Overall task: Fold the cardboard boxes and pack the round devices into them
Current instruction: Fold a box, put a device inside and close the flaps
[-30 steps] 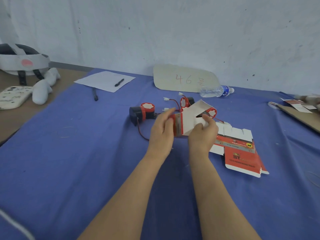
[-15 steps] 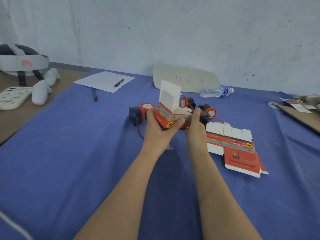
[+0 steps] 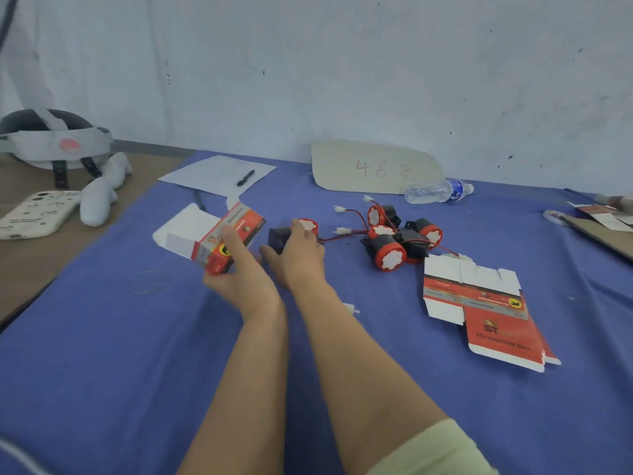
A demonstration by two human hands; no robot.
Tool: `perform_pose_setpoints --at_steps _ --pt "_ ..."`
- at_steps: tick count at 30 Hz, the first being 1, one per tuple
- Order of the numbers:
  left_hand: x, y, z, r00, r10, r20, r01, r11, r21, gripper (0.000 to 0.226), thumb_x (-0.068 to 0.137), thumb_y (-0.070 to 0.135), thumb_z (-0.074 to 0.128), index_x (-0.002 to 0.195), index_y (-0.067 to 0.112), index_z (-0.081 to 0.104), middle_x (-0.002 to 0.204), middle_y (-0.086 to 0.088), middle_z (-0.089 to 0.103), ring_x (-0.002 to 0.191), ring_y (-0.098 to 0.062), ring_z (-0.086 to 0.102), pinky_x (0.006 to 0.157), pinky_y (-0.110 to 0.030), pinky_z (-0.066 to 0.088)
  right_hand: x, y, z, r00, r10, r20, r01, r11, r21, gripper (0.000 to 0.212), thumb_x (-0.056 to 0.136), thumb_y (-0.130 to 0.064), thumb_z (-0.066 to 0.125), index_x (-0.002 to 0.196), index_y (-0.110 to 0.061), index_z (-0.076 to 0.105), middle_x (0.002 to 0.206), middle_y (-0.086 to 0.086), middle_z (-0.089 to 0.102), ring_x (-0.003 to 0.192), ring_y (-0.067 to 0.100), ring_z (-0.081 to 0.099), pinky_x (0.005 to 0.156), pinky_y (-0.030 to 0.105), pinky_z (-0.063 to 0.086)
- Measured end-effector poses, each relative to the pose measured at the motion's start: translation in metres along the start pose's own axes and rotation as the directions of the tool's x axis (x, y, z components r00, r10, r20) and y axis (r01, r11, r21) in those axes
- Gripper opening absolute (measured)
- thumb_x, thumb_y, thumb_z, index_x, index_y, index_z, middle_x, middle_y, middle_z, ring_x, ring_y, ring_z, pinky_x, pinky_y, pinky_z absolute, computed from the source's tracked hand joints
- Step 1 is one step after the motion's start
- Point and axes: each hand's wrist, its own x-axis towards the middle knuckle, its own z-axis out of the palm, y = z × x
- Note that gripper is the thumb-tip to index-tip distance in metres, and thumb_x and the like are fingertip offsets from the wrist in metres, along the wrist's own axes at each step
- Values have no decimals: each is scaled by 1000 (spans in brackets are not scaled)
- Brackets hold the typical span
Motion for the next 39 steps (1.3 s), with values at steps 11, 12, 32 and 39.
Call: perform_pose_setpoints --at_steps 11,12,32,39 --pt "-4 -13 6 963 -17 269 -49 970 238 43 83 30 74 110 0 60 105 -12 67 90 -16 60 81 -33 53 -6 22 -48 894 54 -444 31 983 183 40 82 -8 60 121 -10 52 125 12 52 112 20 52 87 25 40" --pt "-7 -16 7 930 -19 367 -89 958 274 37 82 29 75 102 1 62 93 -6 67 82 -11 58 70 -24 51 -10 26 -64 833 39 -551 110 966 234 43 81 -2 60 123 -8 53 125 13 51 108 7 51 84 17 37" --pt "-17 -33 -6 679 -261 686 -696 69 715 46 84 42 60 124 28 43 116 2 63 112 -28 52 95 -39 40 -49 81 -61 925 -258 -278 264 964 -18 42 87 -14 54 129 -21 51 109 0 63 92 17 58 80 35 50" --pt "-24 -31 -5 622 -269 735 -586 464 665 33 94 29 53 126 25 50 117 8 61 109 -14 56 86 -28 46 -48 81 -59 947 -184 -263 159 981 -114 31 99 -39 39 115 -19 57 107 0 66 101 21 58 95 44 42"
